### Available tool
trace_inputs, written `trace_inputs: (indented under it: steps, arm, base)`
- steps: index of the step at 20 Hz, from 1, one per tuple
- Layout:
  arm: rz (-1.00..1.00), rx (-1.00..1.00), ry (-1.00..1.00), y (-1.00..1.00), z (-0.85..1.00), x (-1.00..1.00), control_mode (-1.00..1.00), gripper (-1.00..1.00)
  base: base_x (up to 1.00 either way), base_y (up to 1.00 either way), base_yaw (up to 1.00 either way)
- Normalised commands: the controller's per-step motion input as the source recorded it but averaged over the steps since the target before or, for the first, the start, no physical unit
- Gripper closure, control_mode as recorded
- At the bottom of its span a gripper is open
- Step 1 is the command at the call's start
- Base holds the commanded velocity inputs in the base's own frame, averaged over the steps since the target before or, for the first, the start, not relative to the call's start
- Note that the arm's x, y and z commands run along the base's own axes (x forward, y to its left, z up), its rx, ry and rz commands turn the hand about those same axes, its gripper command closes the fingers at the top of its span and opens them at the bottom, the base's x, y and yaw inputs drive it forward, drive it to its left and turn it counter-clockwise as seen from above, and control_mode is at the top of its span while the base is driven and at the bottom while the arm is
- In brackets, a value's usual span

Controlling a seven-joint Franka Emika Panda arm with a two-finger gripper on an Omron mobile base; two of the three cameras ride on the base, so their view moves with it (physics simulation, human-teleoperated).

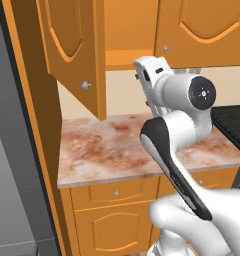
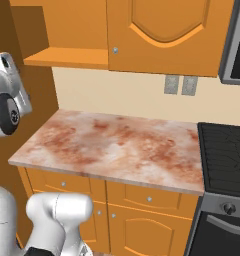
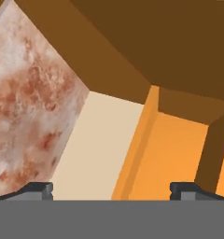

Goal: Close all open cabinet doors.

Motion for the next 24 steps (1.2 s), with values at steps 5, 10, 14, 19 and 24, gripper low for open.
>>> trace_inputs:
  steps: [5, 10, 14, 19, 24]
  arm:
    - [0.08, -0.22, -0.06, 0.69, -0.04, -0.97, -1.0, -1.0]
    - [0.07, -0.2, -0.08, 0.61, -0.01, -0.97, -1.0, -1.0]
    - [0.1, -0.1, -0.12, 0.46, 0.0, -0.51, -1.0, -1.0]
    - [0.04, -0.02, -0.16, 0.34, 0.0, -0.05, -1.0, -1.0]
    - [0.01, 0.0, -0.12, 0.31, 0.0, 0.08, -1.0, -1.0]
  base:
    - [0.0, 0.0, 0.0]
    - [0.0, 0.0, 0.0]
    - [0.0, 0.0, 0.0]
    - [0.0, 0.0, 0.0]
    - [0.0, 0.0, 0.0]
